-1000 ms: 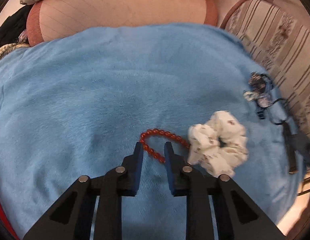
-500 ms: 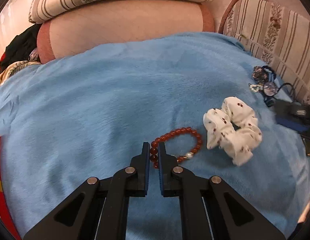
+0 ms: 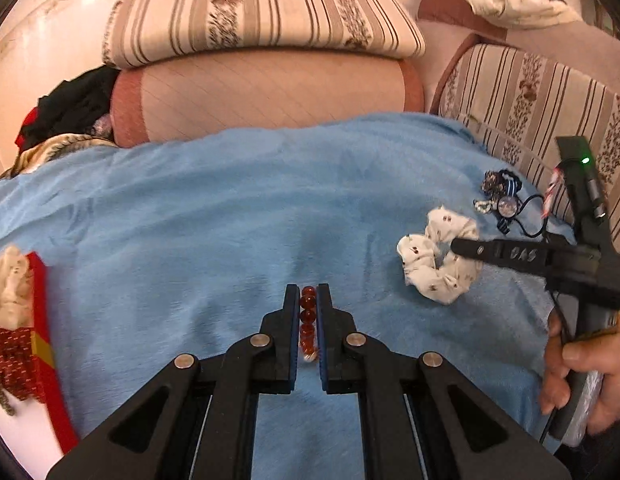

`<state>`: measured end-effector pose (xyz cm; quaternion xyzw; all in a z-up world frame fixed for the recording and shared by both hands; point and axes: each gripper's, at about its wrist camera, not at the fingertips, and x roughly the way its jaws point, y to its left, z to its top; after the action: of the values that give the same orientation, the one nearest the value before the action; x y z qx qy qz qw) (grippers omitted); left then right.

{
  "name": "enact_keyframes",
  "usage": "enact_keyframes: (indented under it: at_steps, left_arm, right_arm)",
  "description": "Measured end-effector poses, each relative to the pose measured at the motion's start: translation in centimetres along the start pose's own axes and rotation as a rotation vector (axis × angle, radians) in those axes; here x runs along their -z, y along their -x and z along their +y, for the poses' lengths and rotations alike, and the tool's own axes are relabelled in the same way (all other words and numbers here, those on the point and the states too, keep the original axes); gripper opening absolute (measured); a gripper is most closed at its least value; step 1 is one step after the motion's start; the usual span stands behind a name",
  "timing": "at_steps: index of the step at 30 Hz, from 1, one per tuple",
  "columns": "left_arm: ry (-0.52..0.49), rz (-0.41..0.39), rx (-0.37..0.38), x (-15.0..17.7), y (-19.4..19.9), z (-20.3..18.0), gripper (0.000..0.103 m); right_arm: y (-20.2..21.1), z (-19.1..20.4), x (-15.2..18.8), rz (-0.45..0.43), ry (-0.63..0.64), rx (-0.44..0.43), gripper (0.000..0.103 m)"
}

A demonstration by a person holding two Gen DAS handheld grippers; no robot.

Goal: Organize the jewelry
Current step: 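Carry the red bead bracelet and white cherry scrunchie over the box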

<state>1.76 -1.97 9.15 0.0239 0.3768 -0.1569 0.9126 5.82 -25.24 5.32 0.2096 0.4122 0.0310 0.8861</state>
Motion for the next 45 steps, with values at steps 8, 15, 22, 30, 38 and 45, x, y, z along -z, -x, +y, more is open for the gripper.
enact_keyframes:
  at_steps: [8, 15, 22, 30, 38, 45]
  left_arm:
    - [0.012, -0.042, -0.030, 1.2, 2.7, 3.1, 0.007]
    - [0.056, -0.056, -0.029, 1.5, 2.2, 5.7, 0.007]
    - [0.034, -0.069, -0.053, 1.6, 2.2, 6.3, 0.007]
    - [0.012, -0.106, -0.088, 1.2, 3.0, 6.3, 0.007]
    - [-0.009, -0.137, -0.120, 1.1, 3.8, 6.1, 0.007]
    - [-0.020, -0.161, -0.147, 1.2, 4.9, 6.0, 0.007]
  right_arm:
    - [4.3, 5.0, 1.1, -0.147, 0.137, -0.178, 0.010]
    - [4.1, 8.0, 2.6, -0.170, 0.209, -0.192, 0.010]
    - [2.4, 9.5, 3.0, -0.149, 0.246, -0.174, 0.010]
    - [1.4, 10.8, 4.2, -0.131, 0.291, -0.182, 0.010]
    - [1.3, 11.5, 4.6, -0.133, 0.313, -0.186, 0.010]
    - [1.8, 12.7, 5.3, -0.143, 0.338, -0.198, 0.010]
